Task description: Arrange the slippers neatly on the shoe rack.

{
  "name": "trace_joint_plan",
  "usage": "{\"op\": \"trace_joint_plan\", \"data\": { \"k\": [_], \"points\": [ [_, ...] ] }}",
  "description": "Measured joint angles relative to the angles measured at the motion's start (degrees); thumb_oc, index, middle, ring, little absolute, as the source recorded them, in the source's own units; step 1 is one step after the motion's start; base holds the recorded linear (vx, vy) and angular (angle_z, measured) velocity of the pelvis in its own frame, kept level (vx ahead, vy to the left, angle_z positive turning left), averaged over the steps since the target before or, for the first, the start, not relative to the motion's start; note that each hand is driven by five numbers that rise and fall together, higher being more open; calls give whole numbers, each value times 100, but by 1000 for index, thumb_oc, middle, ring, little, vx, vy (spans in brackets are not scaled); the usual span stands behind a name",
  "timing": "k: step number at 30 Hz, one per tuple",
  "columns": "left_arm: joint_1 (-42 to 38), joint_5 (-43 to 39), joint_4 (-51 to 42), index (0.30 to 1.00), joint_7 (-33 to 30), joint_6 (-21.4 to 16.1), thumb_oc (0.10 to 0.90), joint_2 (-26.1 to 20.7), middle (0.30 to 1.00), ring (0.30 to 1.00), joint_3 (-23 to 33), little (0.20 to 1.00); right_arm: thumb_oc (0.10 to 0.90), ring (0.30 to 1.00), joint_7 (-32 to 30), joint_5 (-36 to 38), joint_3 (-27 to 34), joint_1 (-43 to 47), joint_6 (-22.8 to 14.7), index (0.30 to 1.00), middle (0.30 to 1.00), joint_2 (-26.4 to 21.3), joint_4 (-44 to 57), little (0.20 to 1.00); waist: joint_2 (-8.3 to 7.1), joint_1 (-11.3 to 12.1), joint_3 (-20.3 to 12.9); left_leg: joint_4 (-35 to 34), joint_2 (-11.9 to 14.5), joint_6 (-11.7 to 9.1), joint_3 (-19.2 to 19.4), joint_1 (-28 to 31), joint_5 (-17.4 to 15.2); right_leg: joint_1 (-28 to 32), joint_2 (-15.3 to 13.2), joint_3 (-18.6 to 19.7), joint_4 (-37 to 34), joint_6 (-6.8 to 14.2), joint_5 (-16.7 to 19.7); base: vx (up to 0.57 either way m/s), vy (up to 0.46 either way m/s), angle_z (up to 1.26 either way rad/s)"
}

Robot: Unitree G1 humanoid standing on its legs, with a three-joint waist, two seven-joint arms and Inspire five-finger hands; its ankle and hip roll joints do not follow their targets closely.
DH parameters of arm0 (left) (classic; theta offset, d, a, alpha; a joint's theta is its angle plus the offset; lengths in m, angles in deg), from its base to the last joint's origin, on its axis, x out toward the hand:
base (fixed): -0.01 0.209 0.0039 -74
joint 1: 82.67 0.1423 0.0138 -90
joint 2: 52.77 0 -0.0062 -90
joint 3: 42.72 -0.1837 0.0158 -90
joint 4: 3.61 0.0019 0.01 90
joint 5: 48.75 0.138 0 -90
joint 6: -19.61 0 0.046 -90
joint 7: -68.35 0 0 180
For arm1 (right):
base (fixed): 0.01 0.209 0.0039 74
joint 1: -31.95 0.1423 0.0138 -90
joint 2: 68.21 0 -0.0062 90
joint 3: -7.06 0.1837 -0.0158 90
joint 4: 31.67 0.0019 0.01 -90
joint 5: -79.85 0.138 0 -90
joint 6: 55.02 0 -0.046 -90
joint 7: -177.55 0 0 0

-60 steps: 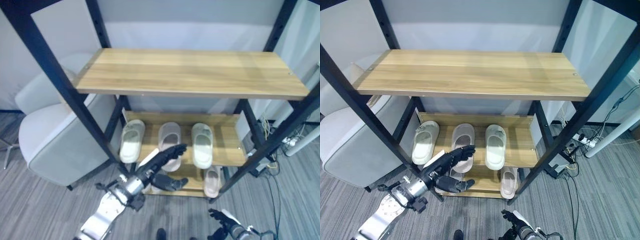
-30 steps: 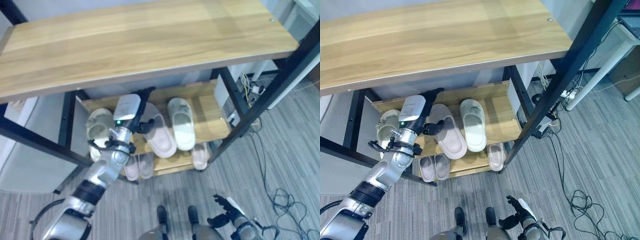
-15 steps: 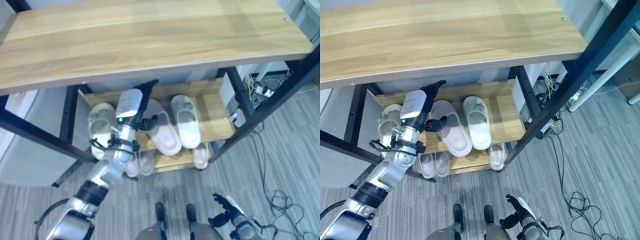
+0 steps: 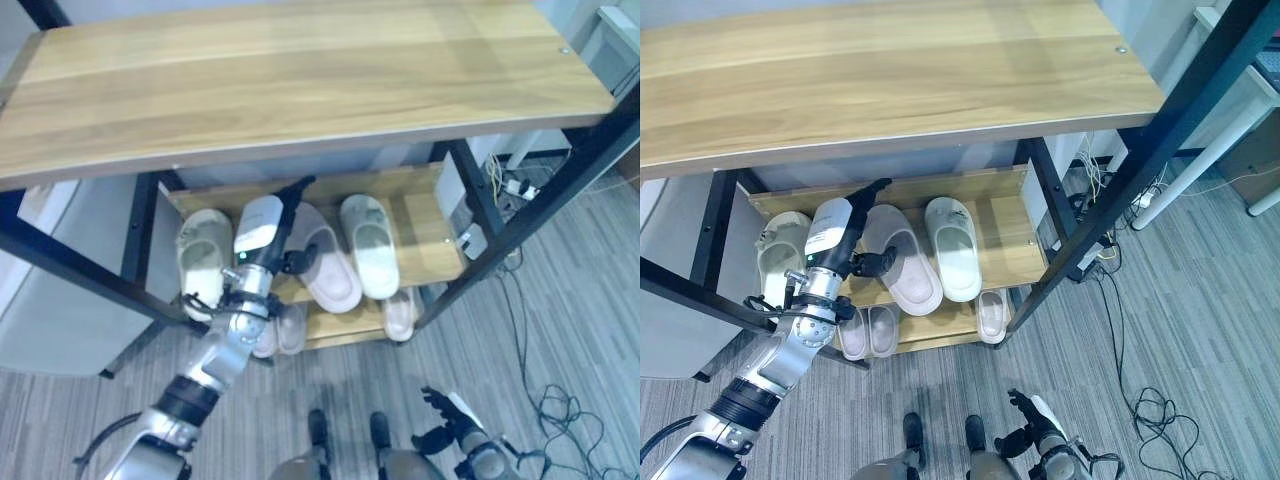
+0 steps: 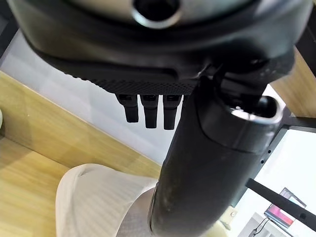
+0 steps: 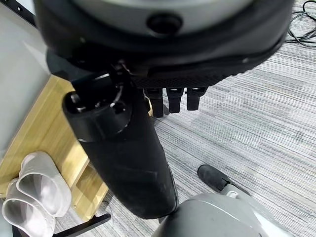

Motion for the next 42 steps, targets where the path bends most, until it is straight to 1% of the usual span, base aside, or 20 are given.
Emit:
{"op": "trace_joint_plan", "data": {
  "k": [1, 2, 4, 6, 9, 10, 11, 16, 18, 22, 24, 26, 27, 28, 29, 30, 32, 33, 36, 42],
  "points": [
    [-375, 499, 636, 900, -87, 145, 800, 16, 900, 900, -240, 900, 800, 900, -10, 2, -36, 12, 0, 900, 900, -1, -11, 900, 9, 1, -5, -21, 2, -63, -15, -4, -46, -6, 3, 1, 0, -2, -7, -9, -9, -4],
    [-396, 523, 796, 900, -83, 209, 800, 18, 900, 900, -292, 900, 800, 900, -11, 2, -64, 50, -2, 900, 900, 0, -10, 900, 8, -25, -6, -21, 1, -62, -2, -23, -45, -32, 1, 2, 0, -4, -4, -1, -9, -5],
    [-338, 817, 956, 900, -113, 228, 800, 28, 900, 900, -302, 900, 800, 900, -43, 15, -66, 38, -9, 900, 900, 0, -10, 900, 6, -140, -6, -21, 1, -60, 4, -33, -44, -44, 0, 4, 0, -13, 5, 2, -4, -3],
    [-341, 1008, 1218, 900, -120, 336, 800, 70, 900, 900, -459, 900, 800, 900, -72, 39, -66, 24, -5, 900, 900, -2, -11, 900, 6, -176, -7, -20, 2, -30, 19, -30, -29, -50, 2, 16, 1, -21, 13, 38, 8, -3],
    [-366, 1026, 1315, 900, -236, 350, 800, 133, 900, 900, -461, 900, 800, 900, -103, 39, -69, 23, -18, 900, 900, -4, -3, 900, 8, -169, -13, -21, 3, -2, 59, -2, -16, -31, 2, 49, 1, -15, 8, 9, 4, -2],
    [-400, 1023, 1403, 865, -259, 356, 776, 150, 865, 865, -465, 865, 800, 900, -115, 39, -70, 18, -20, 900, 900, -4, -5, 900, 9, -167, -13, -17, 3, -1, 69, -1, -16, -33, 0, 57, 1, -15, 9, -9, -2, -4],
    [-446, 1022, 1467, 300, -262, 386, 400, 184, 300, 300, -466, 300, 800, 900, -134, 39, -71, 16, -20, 900, 900, -4, -5, 900, 7, -168, -16, -12, 3, 0, 83, 0, -15, -34, -3, 55, 1, -15, 13, -2, -6, -5],
    [-605, 1016, 1645, 300, -236, 512, 400, 186, 300, 300, -459, 300, 800, 900, -155, 39, -68, 6, -17, 900, 900, -6, 0, 900, 7, -181, -21, -23, 10, -36, 103, 1, -46, -44, -1, 75, 0, -21, 31, 0, -2, -2],
    [-611, 998, 1560, 300, -281, 585, 400, 170, 300, 300, -357, 300, 800, 900, -155, 40, -67, -6, -16, 900, 900, -7, 7, 900, 9, -178, -29, -24, 12, -40, 106, 1, -48, -46, 1, 88, 1, -26, 37, -16, -11, -2],
    [-83, 914, 716, 300, -210, 564, 400, -52, 300, 300, 32, 300, 800, 900, -158, 39, -45, -30, -4, 900, 900, -11, 6, 900, 10, -135, -33, -21, 16, 13, 140, 12, -13, -47, 6, 136, 41, -30, 55, -10, -11, -4],
    [635, 893, 11, 300, -221, 378, 400, -56, 300, 300, 467, 300, 800, 900, -148, 39, -43, -38, -3, 900, 900, 8, 13, 900, 8, -111, -34, -1, 15, 15, 140, 60, -14, 8, 5, 129, 41, -22, 48, -7, -10, 3],
    [1273, 763, -261, 300, -213, 149, 400, -53, 300, 300, 525, 300, 800, 900, -134, 39, -35, -65, 1, 900, 900, 17, 11, 900, 8, 55, -36, -10, 16, 12, 120, 196, -27, 152, 4, 114, 37, -10, 23, -14, -25, 5],
    [1543, 678, -449, 300, -207, 102, 400, -50, 300, 300, 586, 300, 800, 900, -133, 39, -20, -68, 0, 900, 900, 30, 19, 900, 6, 55, -40, -23, 16, 7, 113, 231, -36, 191, 4, 95, 24, -10, 17, -7, -20, 11],
    [1868, 669, -607, 300, -191, -111, 400, -61, 300, 300, 600, 300, 800, 900, -135, 39, 15, -134, -1, 900, 900, 39, 32, 900, 9, 129, -69, -25, 13, -51, 59, 291, -99, 266, 3, 67, -1, -31, -22, -6, -19, 12],
    [2004, 668, -632, 300, -189, -185, 400, -65, 300, 300, 601, 300, 800, 900, -131, 38, 14, -190, -1, 900, 900, 40, 32, 900, 10, 226, -152, -25, 14, -56, 50, 289, -100, 263, 5, 67, -1, -37, -35, -24, -21, 14],
    [2146, 650, -693, 300, -171, -199, 400, -65, 300, 300, 643, 300, 800, 900, -129, 38, 15, -213, -2, 900, 900, 48, 32, 900, 9, 247, -206, -25, 13, -48, 23, 289, -106, 272, 6, 55, -1, -43, -48, -24, -19, 3],
    [2902, 435, -1292, 300, -15, -263, 400, -134, 300, 300, 786, 300, 800, 900, -134, 38, 26, -319, -7, 900, 900, 69, 29, 900, 2, 323, -342, -24, 9, -56, 9, 315, -101, 305, 6, 51, -1, -54, -45, -22, -18, 5],
    [3231, 433, -1570, 300, 58, -395, 400, -235, 300, 300, 765, 300, 800, 900, -135, 39, 46, -357, -5, 900, 900, 70, 18, 900, 3, 349, -359, -23, 4, -56, -12, 342, -102, 340, 6, 43, -1, -57, -49, -27, -20, 8],
    [3589, 167, -1717, 300, 281, -689, 400, -266, 300, 300, 719, 300, 800, 900, -142, 38, 72, -511, -2, 900, 900, 69, 13, 900, 8, 504, -367, -22, 1, -54, -19, 419, -107, 422, 6, 44, -1, -45, -67, -9, -6, 3],
    [3700, -262, -1541, 300, 630, -769, 400, -263, 300, 300, 423, 300, 800, 900, -164, 40, 68, -480, -32, 900, 900, 112, -193, 900, -3, 493, -375, -20, -3, -61, -77, 535, -101, 566, 6, -7, 0, -42, -93, 3, -15, 3]
  ]
}}
